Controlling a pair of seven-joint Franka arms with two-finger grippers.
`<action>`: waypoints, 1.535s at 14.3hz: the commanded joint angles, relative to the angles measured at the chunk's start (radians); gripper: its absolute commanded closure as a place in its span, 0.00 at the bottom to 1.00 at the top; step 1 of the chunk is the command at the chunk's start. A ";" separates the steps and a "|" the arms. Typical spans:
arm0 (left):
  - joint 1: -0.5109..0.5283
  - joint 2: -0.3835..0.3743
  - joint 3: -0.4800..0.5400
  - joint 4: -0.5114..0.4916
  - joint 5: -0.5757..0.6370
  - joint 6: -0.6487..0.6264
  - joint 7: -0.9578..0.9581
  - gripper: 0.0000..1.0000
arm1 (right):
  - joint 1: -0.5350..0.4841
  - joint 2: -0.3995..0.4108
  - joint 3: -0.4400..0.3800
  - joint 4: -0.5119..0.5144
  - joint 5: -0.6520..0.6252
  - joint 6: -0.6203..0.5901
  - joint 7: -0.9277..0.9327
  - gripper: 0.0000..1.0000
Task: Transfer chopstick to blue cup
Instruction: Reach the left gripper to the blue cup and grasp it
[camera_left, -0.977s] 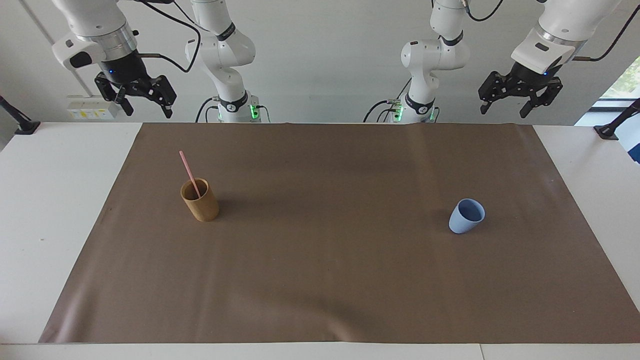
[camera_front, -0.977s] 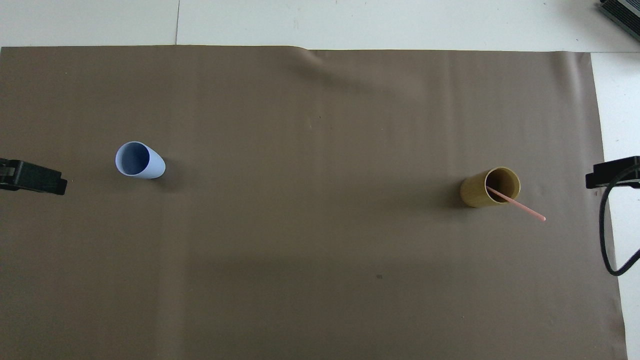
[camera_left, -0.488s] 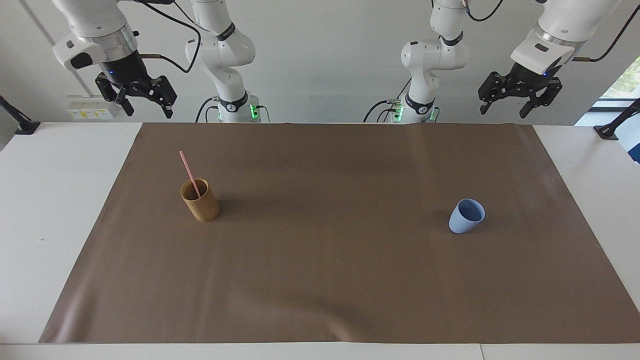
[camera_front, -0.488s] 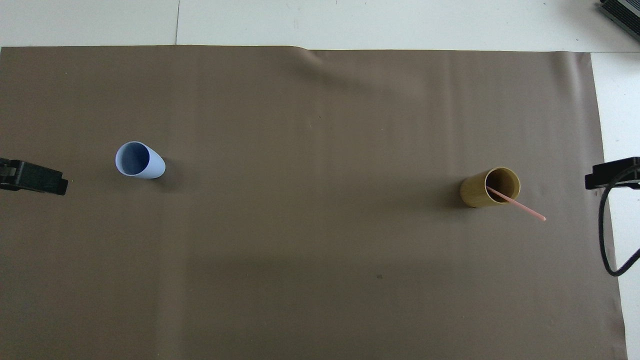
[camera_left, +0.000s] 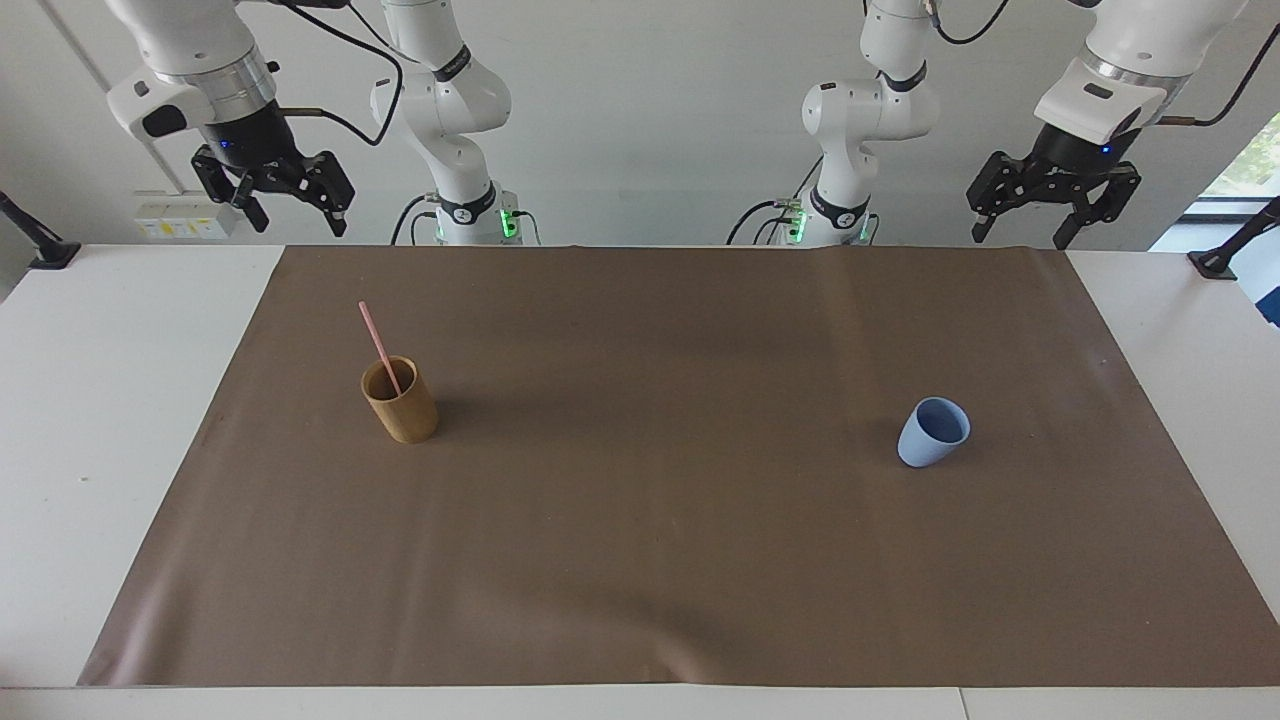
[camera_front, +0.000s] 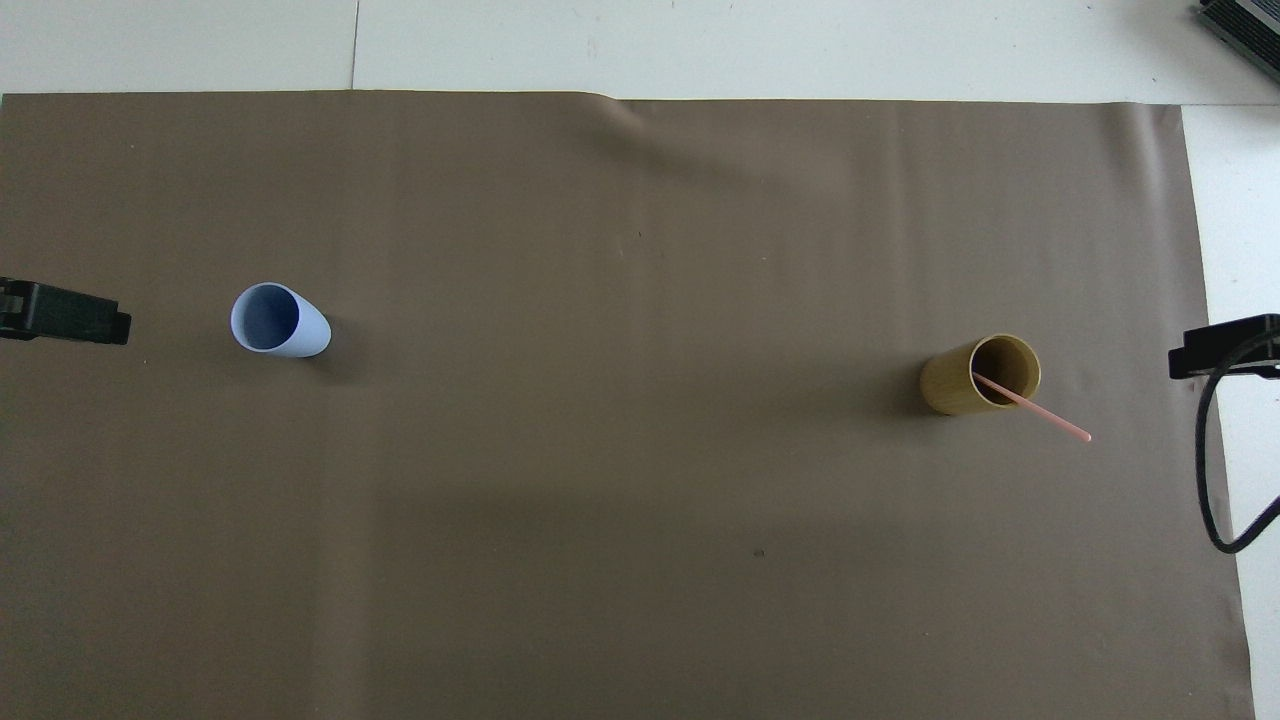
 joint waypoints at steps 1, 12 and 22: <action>0.015 0.041 0.004 -0.044 0.000 0.107 0.027 0.00 | -0.002 -0.021 0.005 -0.016 -0.006 -0.004 -0.002 0.00; 0.094 0.178 0.004 -0.334 -0.003 0.503 0.062 0.00 | -0.002 -0.021 0.005 -0.016 -0.006 -0.004 -0.002 0.00; 0.092 0.245 0.004 -0.469 -0.052 0.720 0.064 0.03 | -0.002 -0.021 0.005 -0.016 -0.006 -0.004 -0.002 0.00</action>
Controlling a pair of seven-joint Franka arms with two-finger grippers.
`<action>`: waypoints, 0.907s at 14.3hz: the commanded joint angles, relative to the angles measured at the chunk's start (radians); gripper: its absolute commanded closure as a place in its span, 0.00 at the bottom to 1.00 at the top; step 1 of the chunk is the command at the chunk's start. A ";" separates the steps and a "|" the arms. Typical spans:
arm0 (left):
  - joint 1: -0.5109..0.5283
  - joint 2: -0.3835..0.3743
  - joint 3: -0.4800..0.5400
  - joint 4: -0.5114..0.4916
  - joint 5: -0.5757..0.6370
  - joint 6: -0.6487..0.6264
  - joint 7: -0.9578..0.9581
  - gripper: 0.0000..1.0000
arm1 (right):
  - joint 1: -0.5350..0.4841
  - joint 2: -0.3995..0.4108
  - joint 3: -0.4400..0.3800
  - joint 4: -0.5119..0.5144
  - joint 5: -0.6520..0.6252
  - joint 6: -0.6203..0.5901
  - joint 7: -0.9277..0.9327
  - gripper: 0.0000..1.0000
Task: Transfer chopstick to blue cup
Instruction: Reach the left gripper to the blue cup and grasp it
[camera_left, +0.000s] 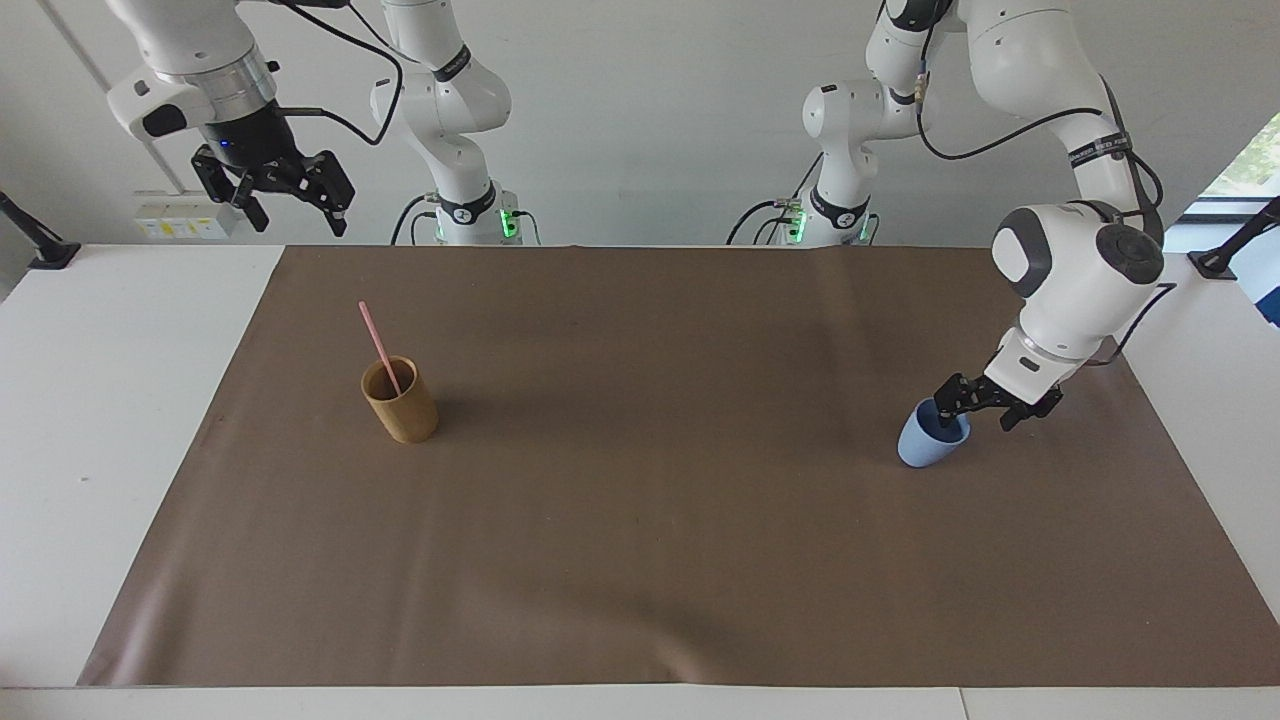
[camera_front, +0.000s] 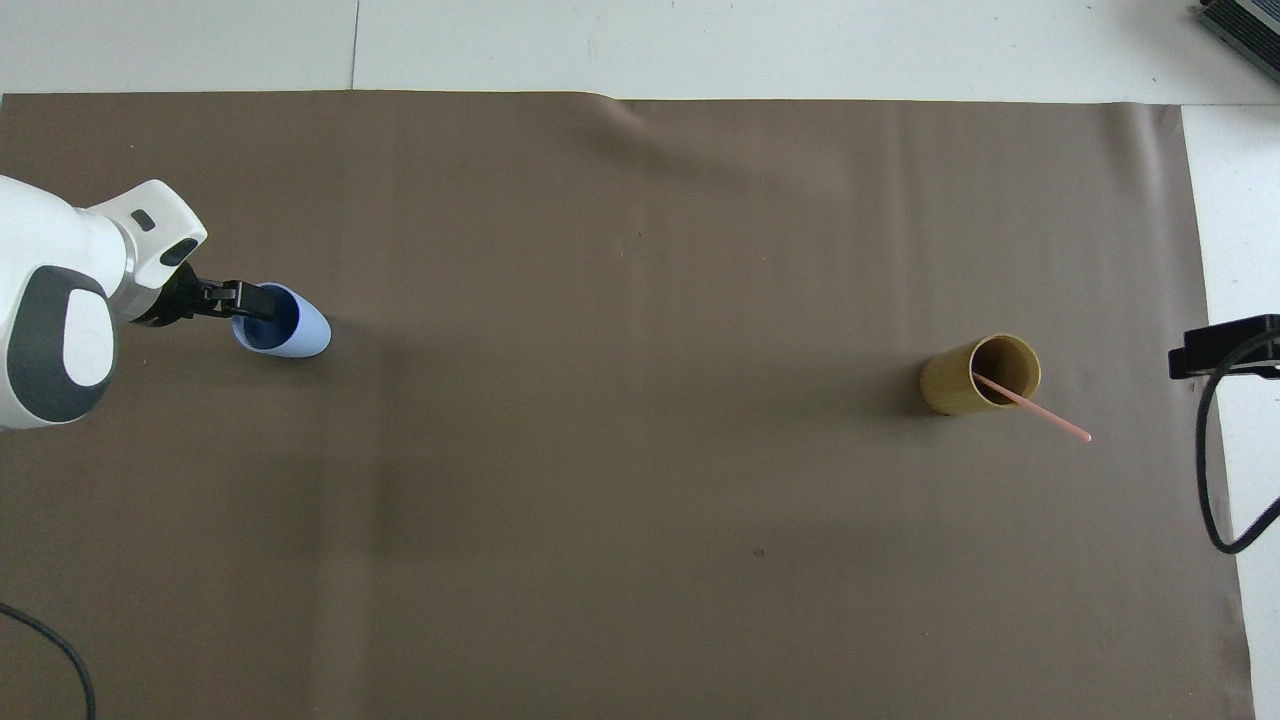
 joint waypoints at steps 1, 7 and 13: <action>0.013 -0.016 -0.007 -0.047 -0.019 0.056 0.014 0.13 | -0.002 -0.021 0.005 -0.016 -0.006 -0.004 -0.002 0.00; 0.013 -0.019 -0.009 -0.055 -0.033 0.053 0.011 1.00 | -0.002 -0.021 0.005 -0.016 -0.006 -0.004 -0.003 0.00; -0.003 -0.030 -0.010 -0.021 -0.033 0.003 -0.006 1.00 | -0.002 -0.021 0.005 -0.016 -0.006 -0.004 -0.002 0.00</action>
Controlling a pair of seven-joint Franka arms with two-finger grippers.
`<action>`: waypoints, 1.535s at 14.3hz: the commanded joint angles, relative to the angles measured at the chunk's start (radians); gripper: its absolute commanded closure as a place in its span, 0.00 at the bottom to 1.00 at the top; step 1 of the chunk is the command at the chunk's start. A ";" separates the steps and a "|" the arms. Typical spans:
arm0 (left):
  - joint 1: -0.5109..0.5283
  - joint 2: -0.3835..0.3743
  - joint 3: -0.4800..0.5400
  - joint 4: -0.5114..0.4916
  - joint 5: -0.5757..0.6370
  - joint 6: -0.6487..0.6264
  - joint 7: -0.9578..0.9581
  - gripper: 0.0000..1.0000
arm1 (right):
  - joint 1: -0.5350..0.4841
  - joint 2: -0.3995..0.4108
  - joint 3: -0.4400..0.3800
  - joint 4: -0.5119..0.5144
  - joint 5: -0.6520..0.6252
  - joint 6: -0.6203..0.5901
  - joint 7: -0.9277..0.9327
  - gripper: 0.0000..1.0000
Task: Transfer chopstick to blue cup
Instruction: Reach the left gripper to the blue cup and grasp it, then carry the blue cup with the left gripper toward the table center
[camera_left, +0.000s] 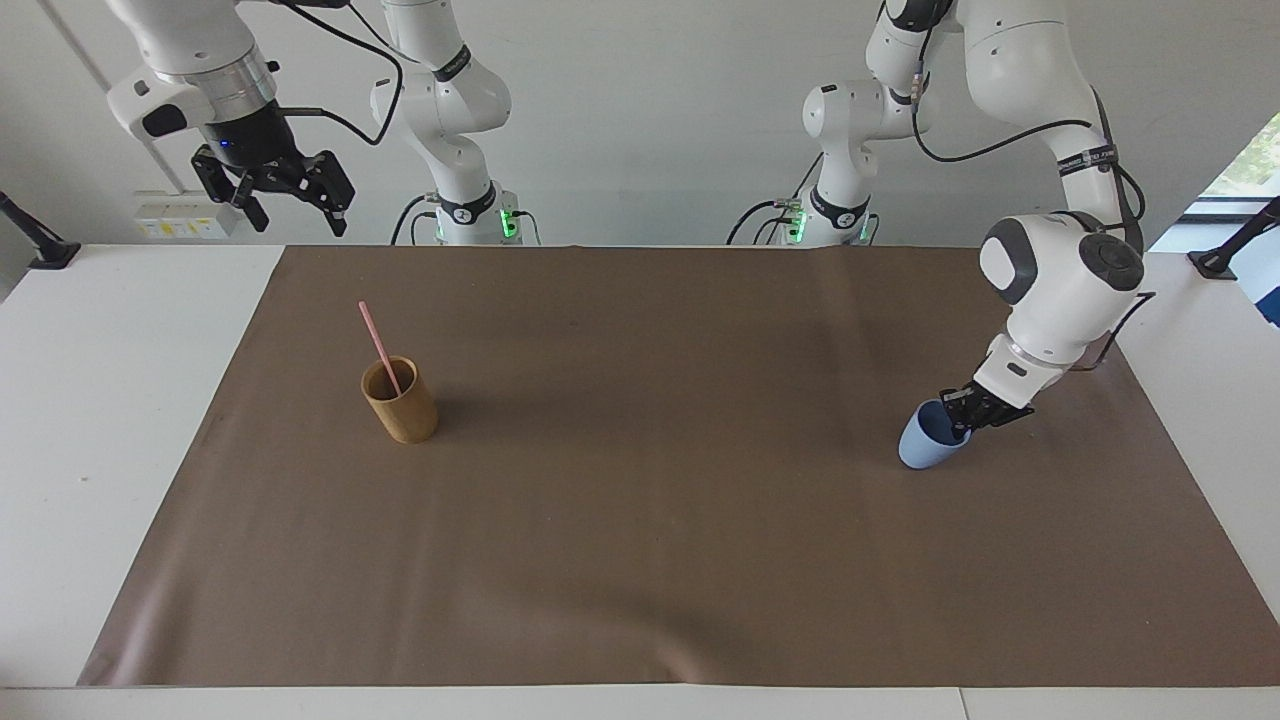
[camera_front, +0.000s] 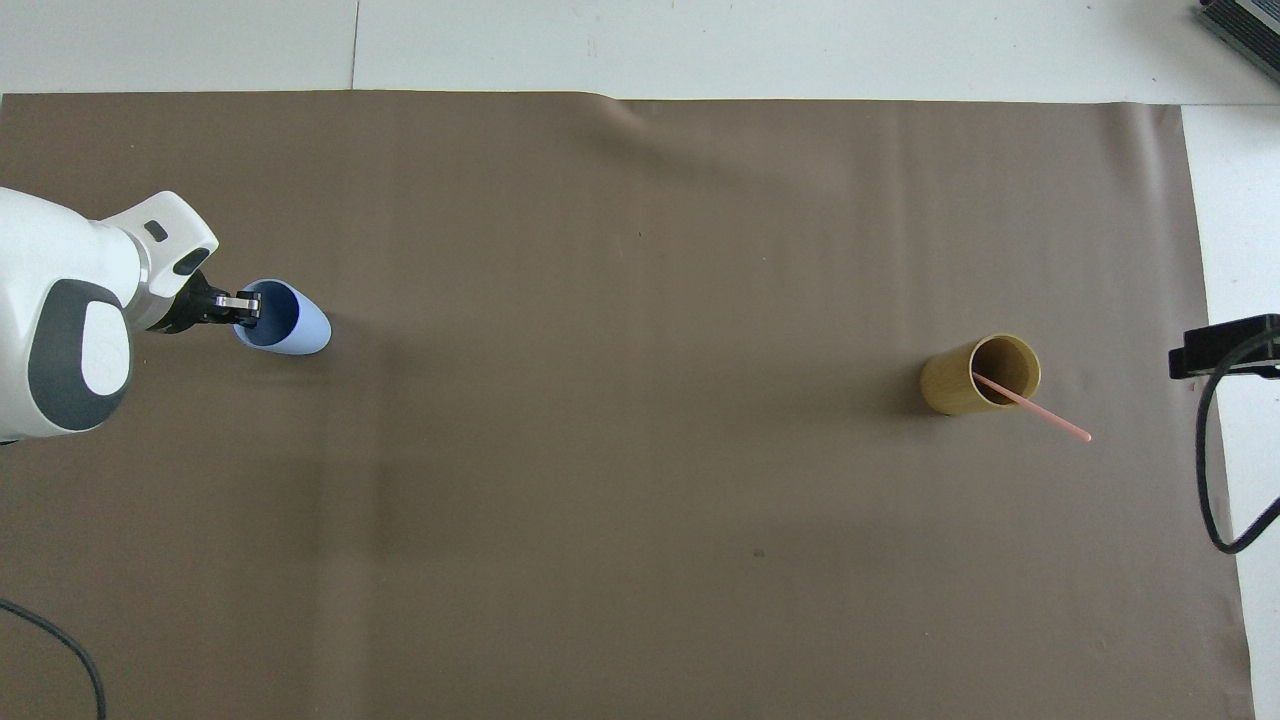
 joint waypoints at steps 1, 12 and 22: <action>-0.005 -0.035 -0.012 0.014 -0.014 -0.055 -0.014 1.00 | -0.002 -0.021 0.005 -0.016 -0.006 -0.004 -0.003 0.00; -0.447 -0.050 -0.011 0.005 -0.001 -0.042 -0.577 1.00 | -0.002 -0.021 0.005 -0.016 -0.006 -0.004 -0.002 0.00; -0.674 -0.015 -0.015 -0.007 -0.002 0.043 -0.747 1.00 | -0.002 -0.021 0.005 -0.016 -0.006 -0.004 -0.002 0.00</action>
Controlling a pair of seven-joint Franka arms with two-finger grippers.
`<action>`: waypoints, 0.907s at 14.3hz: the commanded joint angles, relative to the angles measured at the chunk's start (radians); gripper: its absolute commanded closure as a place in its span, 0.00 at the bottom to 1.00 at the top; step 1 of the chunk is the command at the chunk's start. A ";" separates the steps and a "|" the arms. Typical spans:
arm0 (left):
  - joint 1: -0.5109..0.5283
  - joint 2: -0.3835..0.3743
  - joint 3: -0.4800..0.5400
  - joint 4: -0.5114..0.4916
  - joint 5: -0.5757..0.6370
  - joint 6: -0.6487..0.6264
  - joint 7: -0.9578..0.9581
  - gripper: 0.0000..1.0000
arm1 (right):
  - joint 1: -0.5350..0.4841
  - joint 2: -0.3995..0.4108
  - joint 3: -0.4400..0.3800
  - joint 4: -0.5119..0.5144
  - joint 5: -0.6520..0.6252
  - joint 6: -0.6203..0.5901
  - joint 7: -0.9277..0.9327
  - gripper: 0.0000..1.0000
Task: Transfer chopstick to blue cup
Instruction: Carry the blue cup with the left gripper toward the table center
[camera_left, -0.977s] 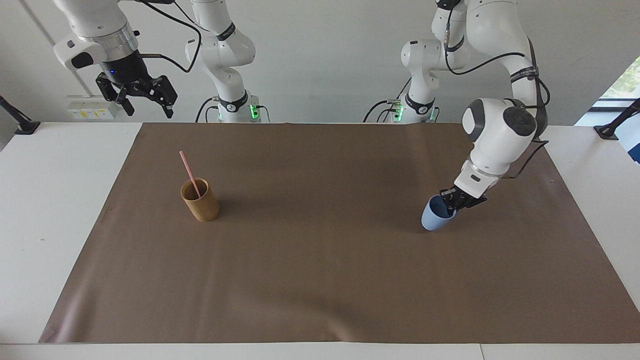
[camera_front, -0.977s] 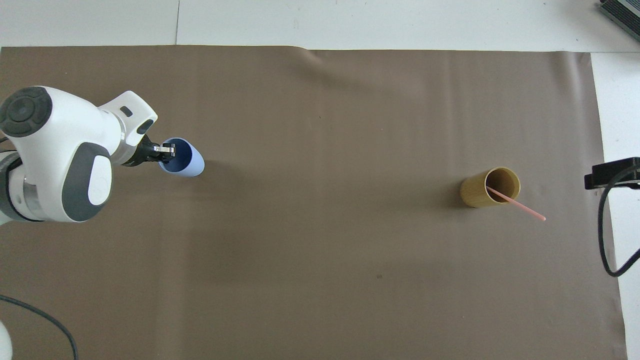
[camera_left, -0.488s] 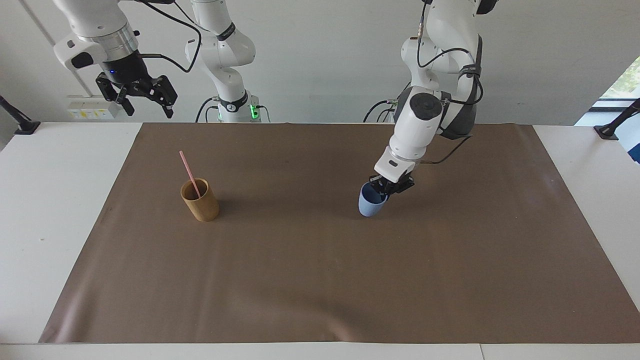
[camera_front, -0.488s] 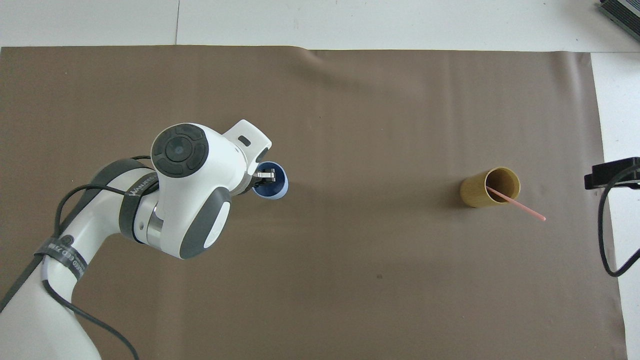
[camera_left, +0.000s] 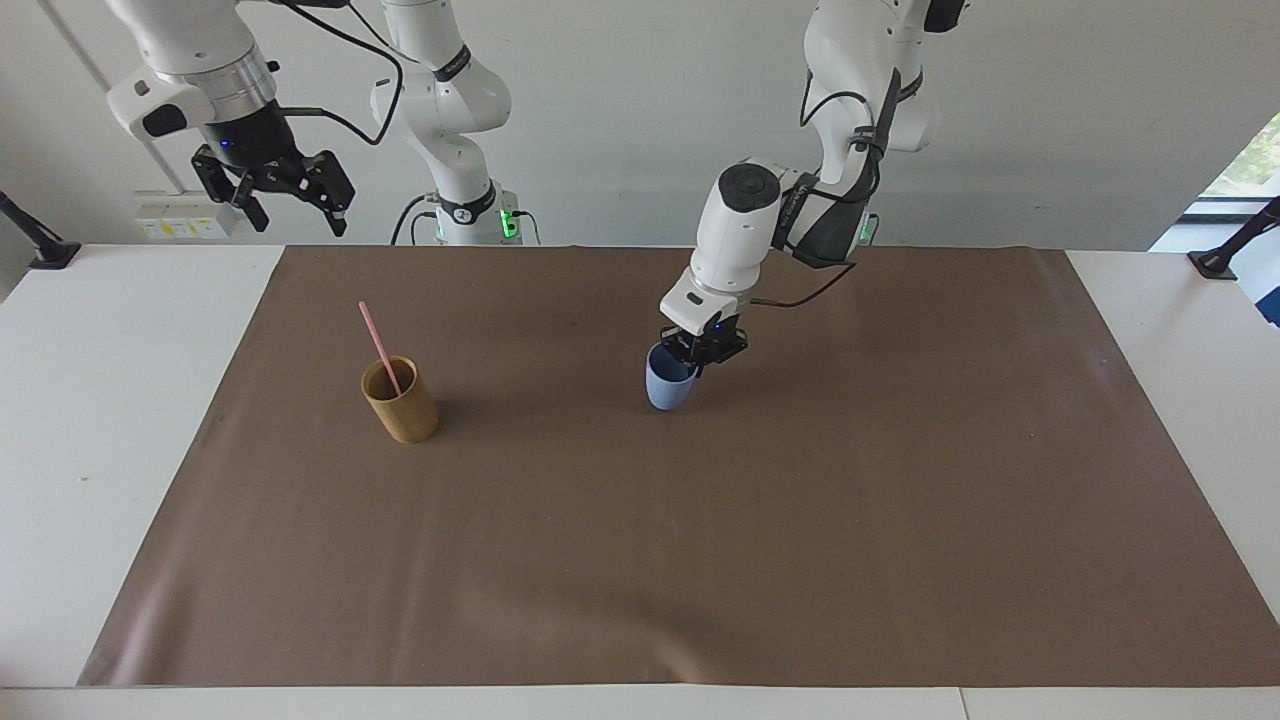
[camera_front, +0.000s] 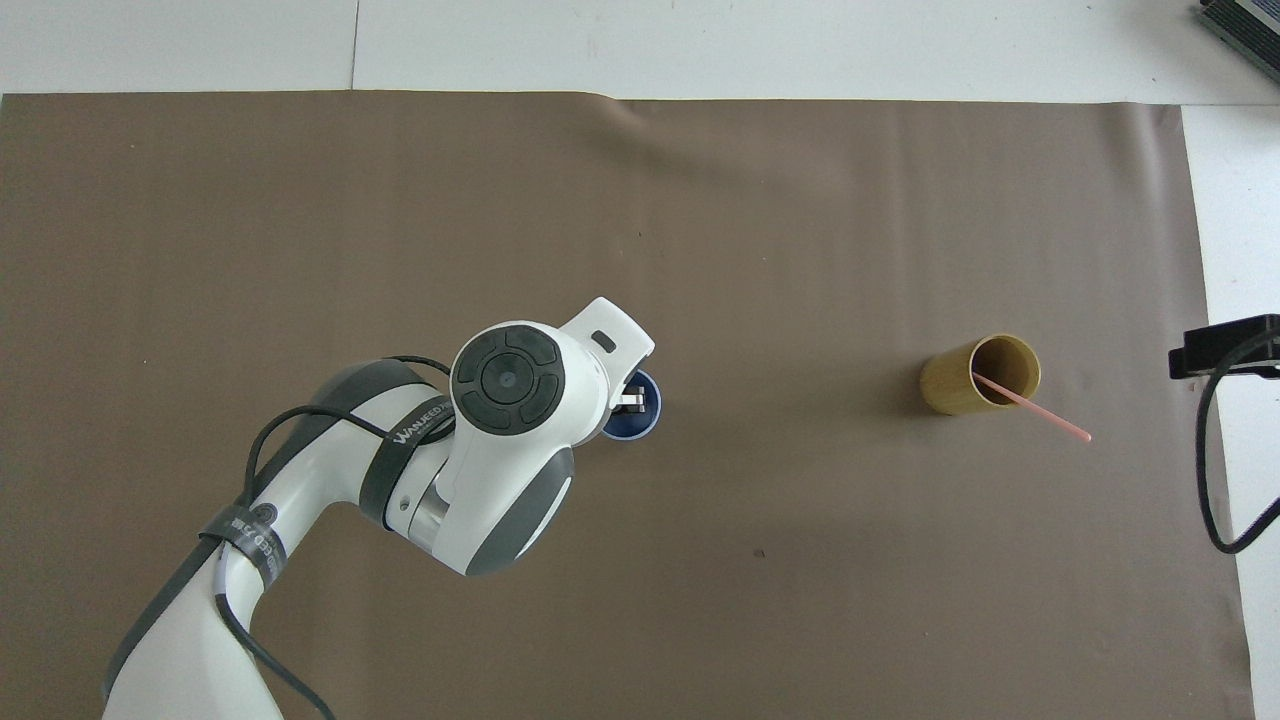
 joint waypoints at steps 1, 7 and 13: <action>-0.033 -0.003 0.017 -0.015 -0.010 0.024 -0.014 1.00 | -0.002 -0.021 0.005 -0.016 -0.006 -0.004 -0.002 0.00; -0.025 -0.008 0.019 -0.002 -0.027 0.013 0.003 0.00 | -0.002 -0.021 0.005 -0.016 -0.006 -0.004 -0.002 0.00; 0.061 -0.145 0.031 0.000 -0.015 -0.129 0.067 0.00 | -0.002 -0.021 0.005 -0.016 -0.006 -0.004 -0.002 0.00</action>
